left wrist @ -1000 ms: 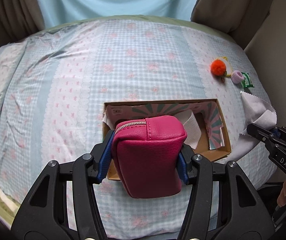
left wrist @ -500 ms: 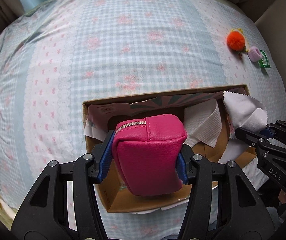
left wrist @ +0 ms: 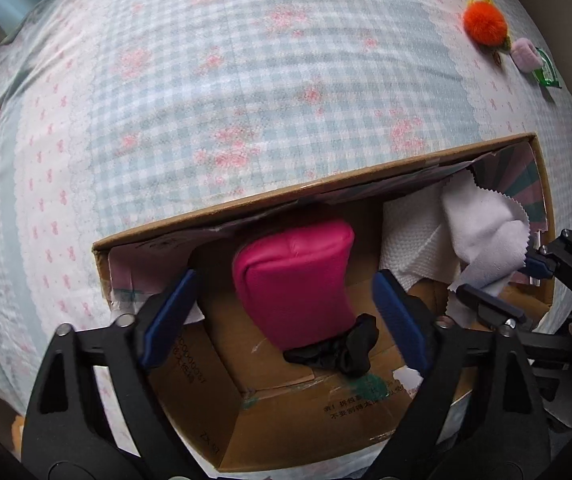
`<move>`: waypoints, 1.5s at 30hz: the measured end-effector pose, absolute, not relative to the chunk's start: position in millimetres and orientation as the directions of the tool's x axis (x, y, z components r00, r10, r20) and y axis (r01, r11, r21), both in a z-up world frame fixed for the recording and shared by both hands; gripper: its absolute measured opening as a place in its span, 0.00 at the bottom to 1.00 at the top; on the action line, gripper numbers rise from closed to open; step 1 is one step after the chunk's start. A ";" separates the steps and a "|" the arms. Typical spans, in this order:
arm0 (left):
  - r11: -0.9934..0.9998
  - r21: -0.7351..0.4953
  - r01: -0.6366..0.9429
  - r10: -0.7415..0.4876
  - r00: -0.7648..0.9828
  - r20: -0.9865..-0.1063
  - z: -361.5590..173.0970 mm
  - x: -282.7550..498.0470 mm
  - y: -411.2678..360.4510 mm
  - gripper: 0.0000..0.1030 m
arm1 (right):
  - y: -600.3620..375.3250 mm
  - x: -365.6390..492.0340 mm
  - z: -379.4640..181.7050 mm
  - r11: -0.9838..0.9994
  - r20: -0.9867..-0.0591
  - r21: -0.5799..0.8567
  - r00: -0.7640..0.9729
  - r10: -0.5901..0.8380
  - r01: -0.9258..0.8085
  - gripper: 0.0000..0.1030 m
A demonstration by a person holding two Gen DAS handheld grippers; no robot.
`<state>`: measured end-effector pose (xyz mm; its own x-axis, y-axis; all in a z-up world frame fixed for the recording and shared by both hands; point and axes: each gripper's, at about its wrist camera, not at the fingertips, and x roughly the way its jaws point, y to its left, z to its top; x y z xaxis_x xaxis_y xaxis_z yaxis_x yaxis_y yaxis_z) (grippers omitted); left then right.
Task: Organize soft objects
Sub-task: 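Lower the pouch into the box with the left tool while the right tool drops the grey cloth, then lift both tools away from the box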
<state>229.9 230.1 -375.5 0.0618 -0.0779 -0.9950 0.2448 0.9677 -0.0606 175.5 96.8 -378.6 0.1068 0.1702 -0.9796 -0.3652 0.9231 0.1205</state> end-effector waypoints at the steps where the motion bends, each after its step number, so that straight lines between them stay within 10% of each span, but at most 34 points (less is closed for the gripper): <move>1: 0.966 -0.069 0.248 -0.090 0.074 -0.993 -372.5 228.6 230.2 1.00 | 96.4 174.1 -380.4 0.919 -0.979 0.127 0.103 0.177 -0.373 0.84; 2: 0.966 -0.071 0.247 -0.092 0.074 -0.993 -370.8 228.3 231.2 1.00 | 96.9 172.8 -383.4 0.914 -0.979 0.136 0.090 0.184 -0.382 1.00; 22: 0.984 -0.115 0.135 -0.136 0.157 -0.978 -328.7 192.2 255.2 1.00 | 78.8 140.4 -368.5 0.913 -0.961 0.166 0.147 0.235 -0.372 1.00; 45: 0.982 -0.183 0.033 -0.172 0.534 -0.828 -146.7 49.1 254.1 1.00 | 41.1 51.6 -169.4 0.977 -0.811 0.084 0.557 0.180 -0.195 1.00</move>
